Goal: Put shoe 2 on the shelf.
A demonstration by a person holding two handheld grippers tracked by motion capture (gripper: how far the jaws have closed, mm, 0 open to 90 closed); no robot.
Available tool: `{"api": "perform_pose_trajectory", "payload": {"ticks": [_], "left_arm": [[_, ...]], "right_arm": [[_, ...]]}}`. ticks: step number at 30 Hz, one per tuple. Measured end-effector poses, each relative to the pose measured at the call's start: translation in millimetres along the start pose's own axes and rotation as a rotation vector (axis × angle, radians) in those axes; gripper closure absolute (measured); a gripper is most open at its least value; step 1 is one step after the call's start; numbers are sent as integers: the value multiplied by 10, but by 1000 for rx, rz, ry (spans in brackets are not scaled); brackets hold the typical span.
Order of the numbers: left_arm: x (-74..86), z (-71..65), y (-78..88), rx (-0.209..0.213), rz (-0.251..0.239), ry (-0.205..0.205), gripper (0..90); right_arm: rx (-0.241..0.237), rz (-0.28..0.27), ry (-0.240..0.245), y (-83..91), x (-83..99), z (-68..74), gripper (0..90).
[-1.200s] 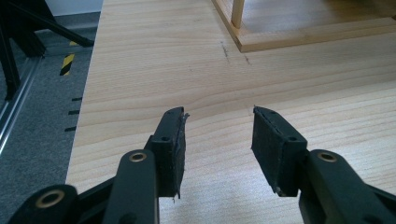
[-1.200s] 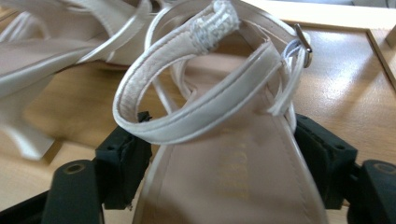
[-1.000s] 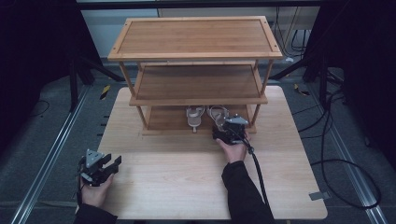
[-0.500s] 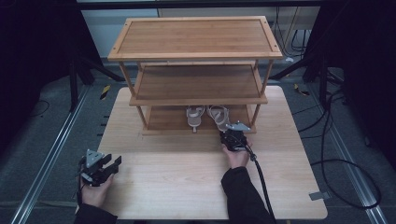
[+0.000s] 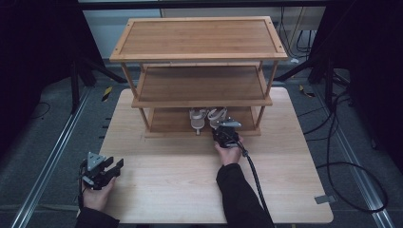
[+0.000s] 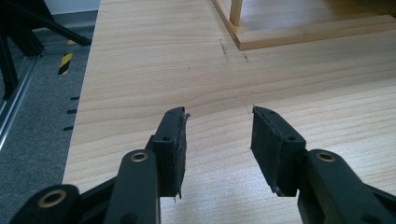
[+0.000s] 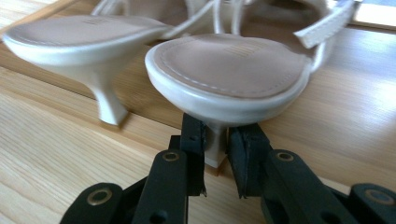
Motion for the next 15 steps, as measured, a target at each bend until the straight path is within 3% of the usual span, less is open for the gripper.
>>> {"api": "perform_pose_trajectory", "payload": {"ticks": [5,10,13,15], "left_arm": [[0,8,6,-2,-3,3,544],[0,5,5,1,-2,0,544],[0,4,5,1,-2,1,543],[2,6,5,1,-2,1,540]], "right_arm": [[-17,9,-19,-101,-14,120,768],[-11,7,-11,-120,-15,121,761],[-11,0,-8,-62,-30,113,613],[-26,-1,31,16,-41,101,527]]}}
Point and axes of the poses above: each handheld gripper's, and its own axes: y roughly backward along the jaws, x roughly out of its underside, z roughly to its left, the point moved 6 cm from there along -y, roughly forward along the jaws, and after that the axes turned 9 degrees about -z, right-handed, at the moved point
